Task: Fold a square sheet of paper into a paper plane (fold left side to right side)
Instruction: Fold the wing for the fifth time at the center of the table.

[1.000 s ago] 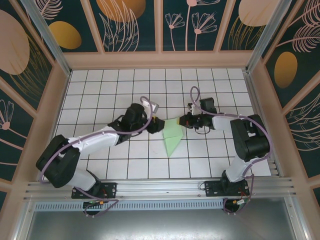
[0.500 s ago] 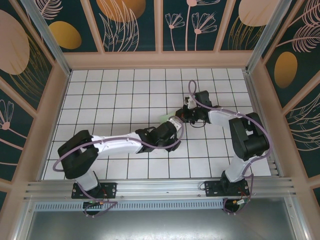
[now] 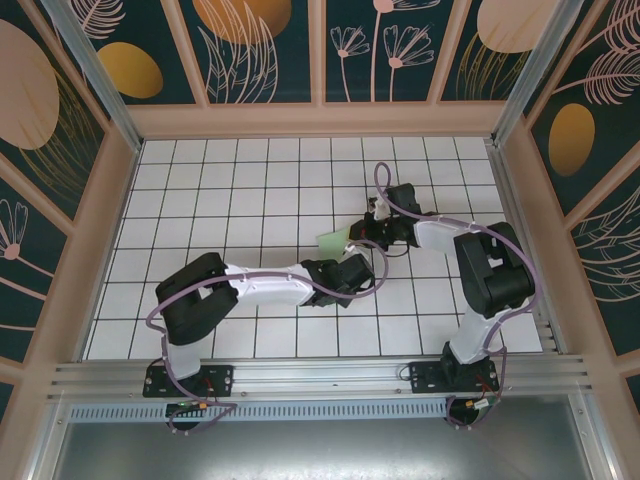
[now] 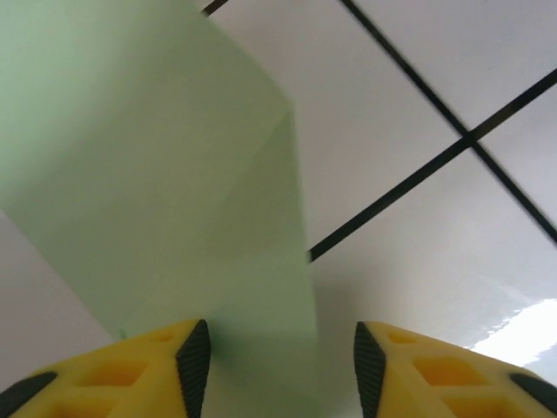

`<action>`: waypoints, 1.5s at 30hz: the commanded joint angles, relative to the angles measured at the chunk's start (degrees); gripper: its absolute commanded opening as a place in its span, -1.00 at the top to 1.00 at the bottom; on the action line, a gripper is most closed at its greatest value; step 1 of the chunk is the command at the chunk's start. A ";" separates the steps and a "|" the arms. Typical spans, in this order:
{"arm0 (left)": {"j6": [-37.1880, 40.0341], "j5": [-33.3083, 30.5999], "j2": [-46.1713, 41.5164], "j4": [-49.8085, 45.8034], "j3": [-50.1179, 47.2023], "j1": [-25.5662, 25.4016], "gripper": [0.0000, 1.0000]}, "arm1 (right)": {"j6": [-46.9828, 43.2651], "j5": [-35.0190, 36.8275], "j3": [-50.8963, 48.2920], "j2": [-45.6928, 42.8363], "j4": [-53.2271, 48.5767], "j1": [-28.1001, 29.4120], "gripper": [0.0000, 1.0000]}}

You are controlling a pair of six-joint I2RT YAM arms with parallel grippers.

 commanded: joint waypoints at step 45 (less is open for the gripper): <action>-6.46 23.34 -3.90 19.06 -7.86 10.59 1.00 | -5.92 14.72 -15.42 -26.35 1.47 -8.24 -0.19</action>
